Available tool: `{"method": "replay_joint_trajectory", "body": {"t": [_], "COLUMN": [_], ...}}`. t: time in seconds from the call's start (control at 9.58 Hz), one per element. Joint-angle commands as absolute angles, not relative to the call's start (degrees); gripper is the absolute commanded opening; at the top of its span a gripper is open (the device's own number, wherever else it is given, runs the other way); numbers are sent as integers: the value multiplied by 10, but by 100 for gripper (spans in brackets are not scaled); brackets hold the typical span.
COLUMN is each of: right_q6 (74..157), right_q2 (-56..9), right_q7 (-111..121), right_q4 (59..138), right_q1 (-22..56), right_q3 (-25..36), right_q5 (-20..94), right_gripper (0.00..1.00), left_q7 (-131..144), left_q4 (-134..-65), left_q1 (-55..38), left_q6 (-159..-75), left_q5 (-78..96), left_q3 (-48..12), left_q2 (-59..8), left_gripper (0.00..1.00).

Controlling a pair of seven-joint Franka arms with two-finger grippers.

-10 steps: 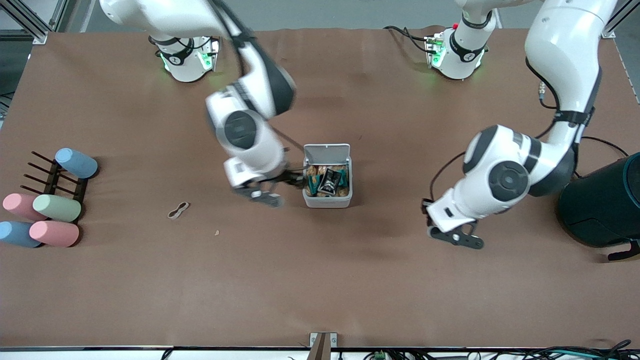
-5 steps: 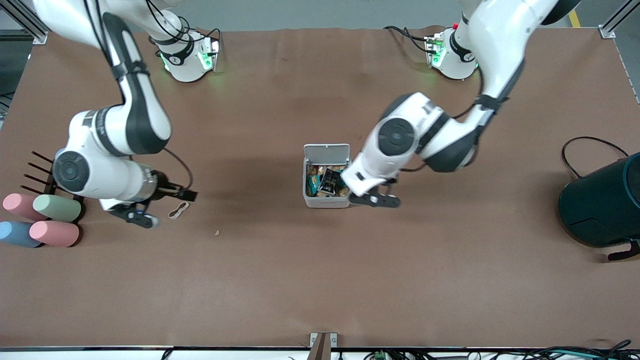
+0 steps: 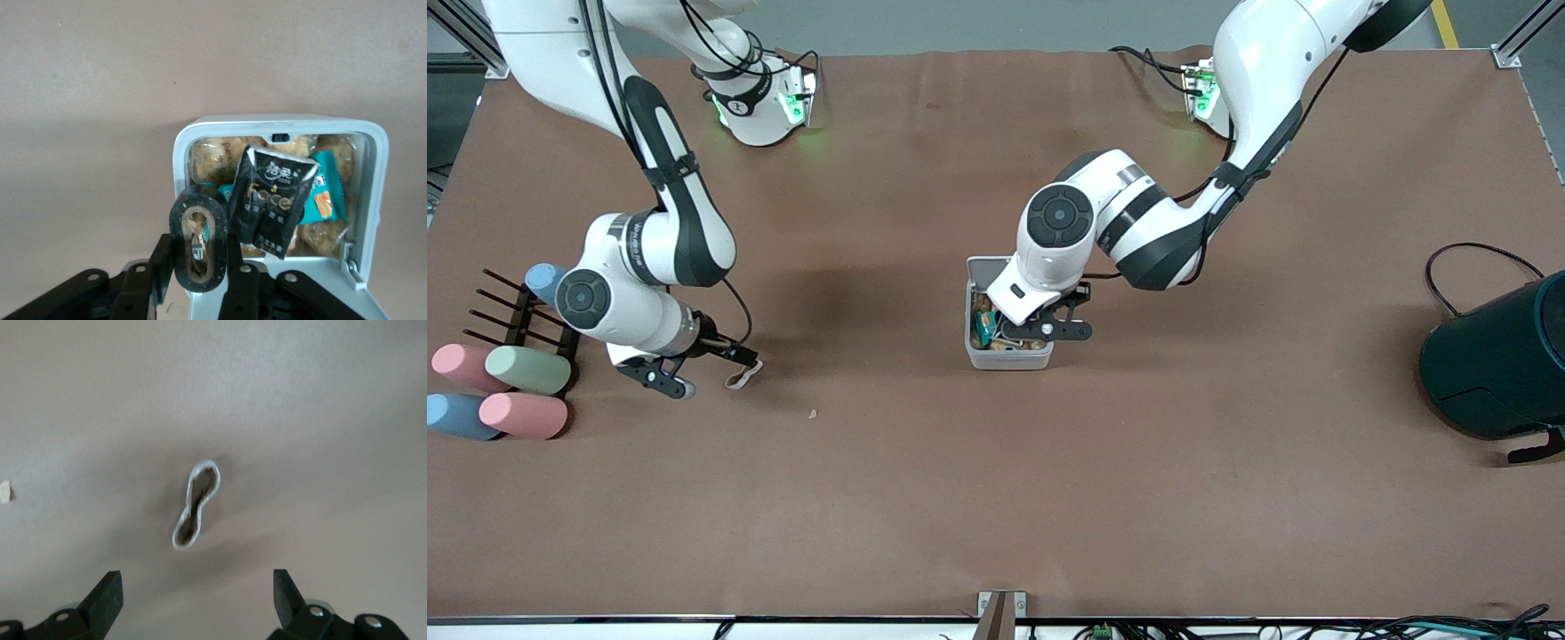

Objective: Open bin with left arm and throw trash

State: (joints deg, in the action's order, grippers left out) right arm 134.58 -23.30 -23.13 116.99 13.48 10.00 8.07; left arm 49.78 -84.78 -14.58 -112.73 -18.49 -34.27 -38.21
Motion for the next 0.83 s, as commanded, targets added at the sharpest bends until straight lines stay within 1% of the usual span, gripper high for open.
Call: {"method": "replay_joint_trajectory", "body": {"t": [0.0,0.1,0.21,0.31,0.42,0.52,0.73], "right_q6": [1399,1419,1418,1414,1415,1414,1412], "right_q2": [-280,-305,-317,-318,-325,-325,-326], "right_q7": [-240,-240,-241,-253,-268,-294,-307], "right_q4": [1160,1149,1128,1121,1121,1119,1120], "right_q1": [112,106,99,100,102,103,115], "right_q3": [90,90,90,90,90,89,88], "right_q5": [76,76,76,76,76,78,78], "right_gripper": [99,99,88,54,23,0,0], "left_q7": [526,521,519,519,513,494,413], "left_q4": [-834,-837,-839,-838,-836,-836,-833], "left_q1": [-154,-147,-138,-134,-118,-81,-9], "left_q6": [-1132,-1129,-1126,-1115,-1107,-1101,-1028], "left_q5": [-213,-214,-214,-214,-214,-213,-194], "left_q3": [-342,-342,-342,-342,-342,-345,-350], "left_q2": [-389,-386,-379,-374,-365,-345,-277], "left_gripper": [100,100,100,100,100,100,100]}}
